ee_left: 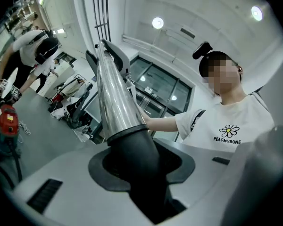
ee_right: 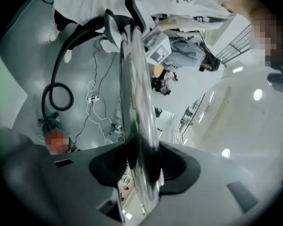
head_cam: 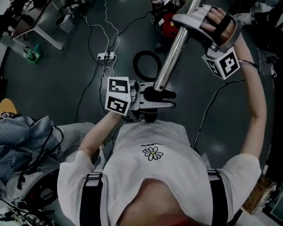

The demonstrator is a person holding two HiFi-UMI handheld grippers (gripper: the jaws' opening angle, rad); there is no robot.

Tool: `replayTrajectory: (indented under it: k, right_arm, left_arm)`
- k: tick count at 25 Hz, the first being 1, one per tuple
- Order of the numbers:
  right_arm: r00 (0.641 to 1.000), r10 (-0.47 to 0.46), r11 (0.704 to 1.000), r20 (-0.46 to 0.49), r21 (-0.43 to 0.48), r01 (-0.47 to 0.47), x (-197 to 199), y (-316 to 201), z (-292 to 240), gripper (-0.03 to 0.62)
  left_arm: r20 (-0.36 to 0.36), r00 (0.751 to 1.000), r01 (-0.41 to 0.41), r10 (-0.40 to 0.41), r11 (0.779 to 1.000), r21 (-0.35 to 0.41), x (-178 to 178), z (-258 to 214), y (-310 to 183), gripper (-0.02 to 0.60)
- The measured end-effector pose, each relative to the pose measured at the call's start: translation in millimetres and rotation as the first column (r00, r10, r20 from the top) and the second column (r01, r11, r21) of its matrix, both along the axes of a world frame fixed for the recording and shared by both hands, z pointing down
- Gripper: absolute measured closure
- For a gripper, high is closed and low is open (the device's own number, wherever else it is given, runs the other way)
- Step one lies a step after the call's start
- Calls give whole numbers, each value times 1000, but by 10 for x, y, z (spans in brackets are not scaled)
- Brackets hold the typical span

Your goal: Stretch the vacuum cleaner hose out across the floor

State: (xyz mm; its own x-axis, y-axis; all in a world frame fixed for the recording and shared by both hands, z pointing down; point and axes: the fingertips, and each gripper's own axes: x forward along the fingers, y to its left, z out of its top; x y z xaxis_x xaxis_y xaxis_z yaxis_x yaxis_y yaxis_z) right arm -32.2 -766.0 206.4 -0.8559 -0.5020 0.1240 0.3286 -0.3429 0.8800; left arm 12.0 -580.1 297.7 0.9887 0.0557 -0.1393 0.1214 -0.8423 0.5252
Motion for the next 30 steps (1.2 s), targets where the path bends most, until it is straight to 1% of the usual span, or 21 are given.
replayTrajectory:
  k: [2, 3, 4, 5, 6, 7, 8, 11, 12, 13, 15, 16, 17, 18, 21, 22, 24, 25, 27, 28, 30]
  right_arm:
    - [977, 172, 984, 125, -72, -164, 437, -338, -306, 401]
    - [933, 279, 958, 226, -139, -252, 724, -520, -489, 401]
    - [865, 379, 919, 327, -239, -312, 1018, -655, -636, 401]
    - [785, 464, 872, 409, -364, -326, 1277, -714, -712, 401]
    - [710, 531, 821, 462, -489, -295, 1469, -689, -713, 401]
    - [655, 575, 773, 491, -589, -237, 1584, -593, -651, 401]
    - [625, 591, 742, 510, -648, -173, 1630, -452, -553, 402]
    - [617, 546, 730, 567, -683, -17, 1557, 24, -112, 402]
    - [590, 548, 694, 593, -716, 75, 1520, 166, 71, 402]
    - [537, 574, 625, 618, -754, 201, 1498, 292, 248, 402]
    - [404, 694, 418, 596, -790, 448, 1550, 485, 624, 402]
    - [354, 760, 320, 546, -788, 526, 1618, 570, 836, 402]
    - [317, 812, 247, 490, -780, 575, 1683, 672, 1046, 402]
    - [291, 851, 195, 437, -777, 598, 1728, 805, 1244, 402]
    - [249, 927, 76, 281, -789, 610, 1739, 1336, 1781, 402]
    - [238, 945, 27, 223, -781, 624, 1714, 1521, 1960, 402]
    - [229, 970, -98, 84, -726, 681, 1609, 1896, 2352, 402]
    - [244, 970, -172, 11, -677, 716, 1520, 2101, 2550, 402]
    - [311, 946, -307, -90, -550, 776, 1269, 2587, 2860, 402]
    - [338, 934, -348, -114, -492, 798, 1135, 2852, 2963, 402]
    - [345, 925, -380, -159, -418, 826, 916, 3316, 3140, 402]
  left_arm:
    - [32, 999, 19, -19, 1000, -7, 4, 75, 11, 440]
    - [50, 998, 38, -37, 999, -11, 13, 123, 16, 446]
    - [66, 996, 60, -59, 998, -16, 25, 170, 18, 446]
    - [79, 994, 83, -81, 996, -23, 39, 206, 16, 446]
    - [86, 991, 104, -101, 994, -34, 54, 227, 13, 446]
    - [90, 989, 123, -119, 991, -45, 68, 234, 15, 446]
    - [95, 986, 141, -136, 989, -52, 81, 236, 25, 446]
    - [119, 975, 198, -190, 979, -58, 107, 284, 142, 446]
    - [138, 968, 219, -209, 974, -55, 118, 328, 211, 446]
    - [167, 959, 239, -229, 970, -44, 136, 384, 283, 446]
    - [229, 936, 278, -266, 960, -20, 196, 501, 407, 446]
    - [248, 927, 293, -280, 956, -17, 237, 546, 475, 446]
    - [263, 920, 305, -290, 952, -17, 280, 578, 564, 446]
    - [275, 915, 311, -294, 950, -19, 316, 602, 678, 446]
    - [289, 907, 327, -307, 945, -24, 333, 656, 1054, 446]
    - [285, 905, 336, -315, 942, -25, 308, 680, 1160, 446]
    - [295, 899, 344, -324, 939, -18, 234, 735, 1359, 446]
    - [306, 895, 342, -324, 940, -7, 192, 757, 1460, 446]
    - [318, 893, 332, -319, 943, 16, 96, 792, 1706, 446]
    - [314, 895, 328, -318, 944, 23, 41, 802, 1861, 446]
    - [285, 902, 330, -324, 943, 28, -73, 778, 2178, 453]
